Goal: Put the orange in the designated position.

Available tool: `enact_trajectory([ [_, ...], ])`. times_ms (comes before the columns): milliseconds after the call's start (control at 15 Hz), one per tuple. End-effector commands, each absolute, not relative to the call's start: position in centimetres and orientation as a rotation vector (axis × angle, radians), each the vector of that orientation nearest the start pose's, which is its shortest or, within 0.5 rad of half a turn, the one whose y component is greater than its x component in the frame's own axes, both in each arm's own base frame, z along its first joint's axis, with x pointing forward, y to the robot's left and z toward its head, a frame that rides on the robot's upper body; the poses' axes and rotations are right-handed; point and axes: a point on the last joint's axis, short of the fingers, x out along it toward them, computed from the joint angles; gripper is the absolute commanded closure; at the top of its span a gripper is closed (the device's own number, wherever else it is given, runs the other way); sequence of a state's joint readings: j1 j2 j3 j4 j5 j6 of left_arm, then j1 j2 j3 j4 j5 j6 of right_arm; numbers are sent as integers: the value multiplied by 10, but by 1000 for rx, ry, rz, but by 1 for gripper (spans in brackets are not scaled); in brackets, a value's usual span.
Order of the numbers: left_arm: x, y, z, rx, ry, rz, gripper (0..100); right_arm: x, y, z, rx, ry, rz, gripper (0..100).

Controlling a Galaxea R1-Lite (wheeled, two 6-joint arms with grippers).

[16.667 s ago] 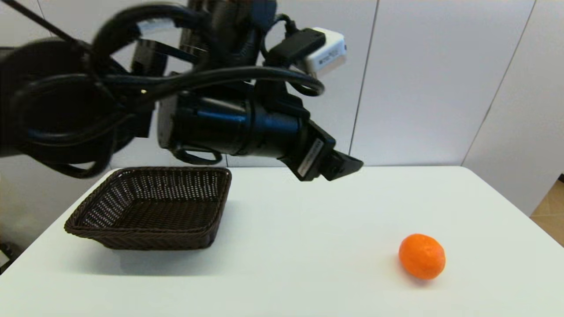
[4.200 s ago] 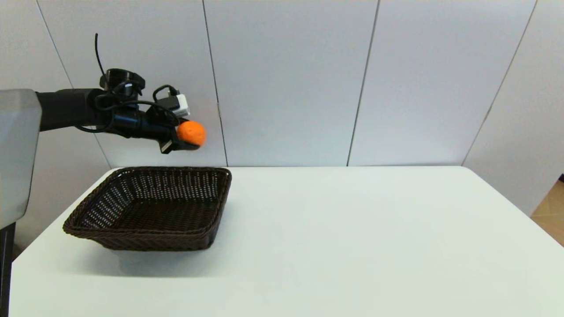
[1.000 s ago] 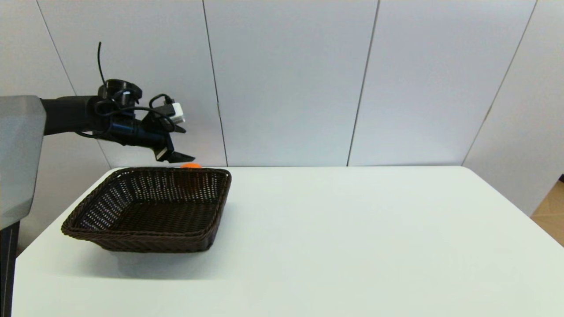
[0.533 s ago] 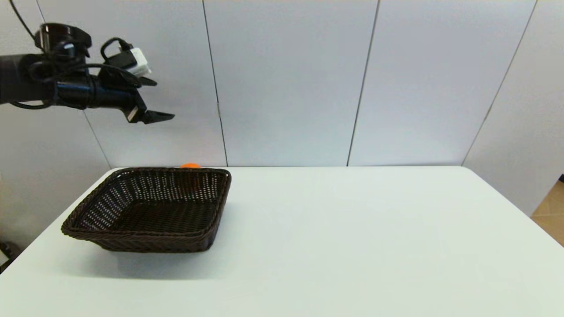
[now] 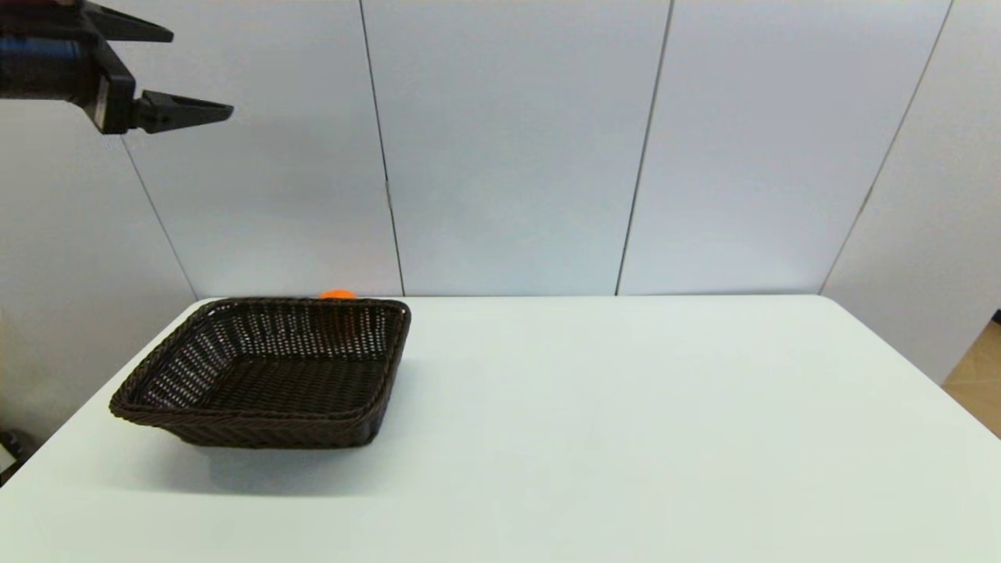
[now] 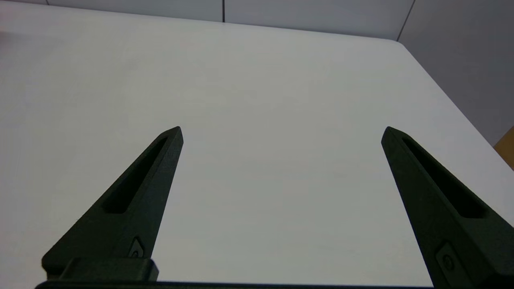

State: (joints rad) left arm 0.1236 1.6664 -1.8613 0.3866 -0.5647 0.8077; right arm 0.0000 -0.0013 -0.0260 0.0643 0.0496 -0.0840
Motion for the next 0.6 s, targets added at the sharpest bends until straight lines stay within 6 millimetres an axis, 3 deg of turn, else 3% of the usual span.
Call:
enact_trajectory([
  [67, 185, 11, 396, 642, -21, -444, 0, -25, 1, 76, -83, 35, 52, 0],
  [267, 133, 4, 371, 579, 16, -450, 0, -25, 1, 76, -85, 35, 52, 0],
  [600, 69, -5, 321, 470, 73, -459, 0, -25, 1, 76, -83, 35, 52, 0],
])
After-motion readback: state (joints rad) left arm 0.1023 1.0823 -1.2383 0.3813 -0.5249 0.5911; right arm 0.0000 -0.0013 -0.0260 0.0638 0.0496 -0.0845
